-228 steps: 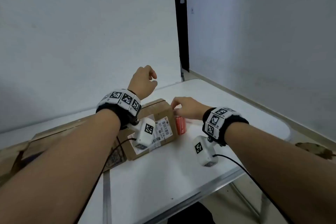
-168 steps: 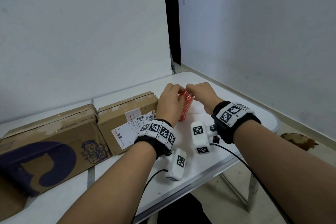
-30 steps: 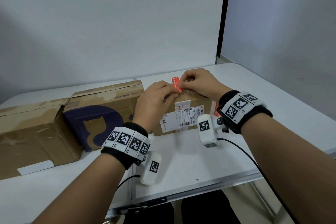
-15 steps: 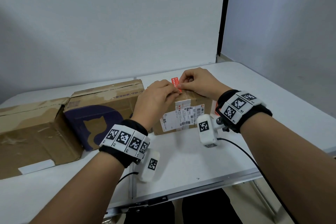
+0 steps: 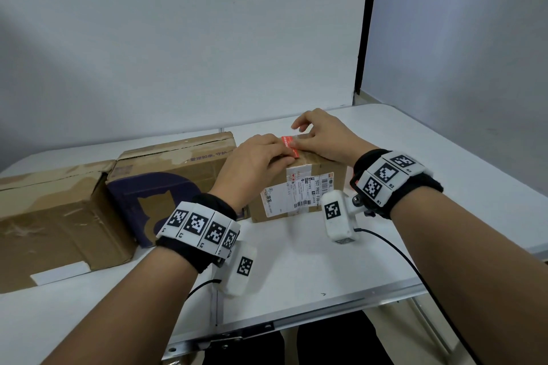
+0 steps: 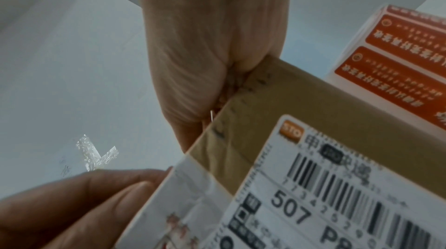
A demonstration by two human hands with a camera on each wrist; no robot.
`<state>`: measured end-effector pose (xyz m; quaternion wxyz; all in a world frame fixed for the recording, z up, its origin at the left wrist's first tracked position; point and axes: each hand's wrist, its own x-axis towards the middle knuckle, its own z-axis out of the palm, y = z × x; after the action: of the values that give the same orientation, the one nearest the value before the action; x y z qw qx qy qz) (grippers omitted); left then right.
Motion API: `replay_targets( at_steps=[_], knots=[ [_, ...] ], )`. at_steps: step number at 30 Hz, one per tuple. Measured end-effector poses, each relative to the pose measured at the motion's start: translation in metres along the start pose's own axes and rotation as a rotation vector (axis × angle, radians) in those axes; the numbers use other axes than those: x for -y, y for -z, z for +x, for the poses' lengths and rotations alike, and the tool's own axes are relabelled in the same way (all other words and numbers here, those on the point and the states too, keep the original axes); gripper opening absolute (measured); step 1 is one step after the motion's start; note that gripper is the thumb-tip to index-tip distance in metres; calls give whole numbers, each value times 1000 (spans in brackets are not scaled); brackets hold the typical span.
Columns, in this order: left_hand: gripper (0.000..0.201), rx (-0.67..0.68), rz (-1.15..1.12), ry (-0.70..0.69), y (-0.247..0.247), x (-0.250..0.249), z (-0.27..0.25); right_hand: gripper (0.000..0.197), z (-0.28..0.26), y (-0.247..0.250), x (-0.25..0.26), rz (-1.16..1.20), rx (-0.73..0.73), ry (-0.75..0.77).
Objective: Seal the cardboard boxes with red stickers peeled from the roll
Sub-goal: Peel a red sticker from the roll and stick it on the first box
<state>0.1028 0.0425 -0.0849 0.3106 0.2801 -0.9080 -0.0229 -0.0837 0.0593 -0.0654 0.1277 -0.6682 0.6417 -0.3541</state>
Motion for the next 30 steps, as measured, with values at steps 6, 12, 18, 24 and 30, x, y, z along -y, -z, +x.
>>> replay_targets(
  at_steps=[6,12,18,24,30],
  knots=[
    [22,5,10,2,2,4,1,46,9,-2,3,-21,46,-66],
    [22,29,-13,-31,2,3,2,37,12,-7,2,-20,-12,-97],
    [23,45,-9,-17,6,1,-1,30,17,-12,6,-60,-55,-142],
    [31,90,23,54,10,5,3,22,21,-17,6,-82,-106,-172],
    [39,176,75,2,15,6,6,20,17,-10,11,-98,-79,-109]
  ],
)
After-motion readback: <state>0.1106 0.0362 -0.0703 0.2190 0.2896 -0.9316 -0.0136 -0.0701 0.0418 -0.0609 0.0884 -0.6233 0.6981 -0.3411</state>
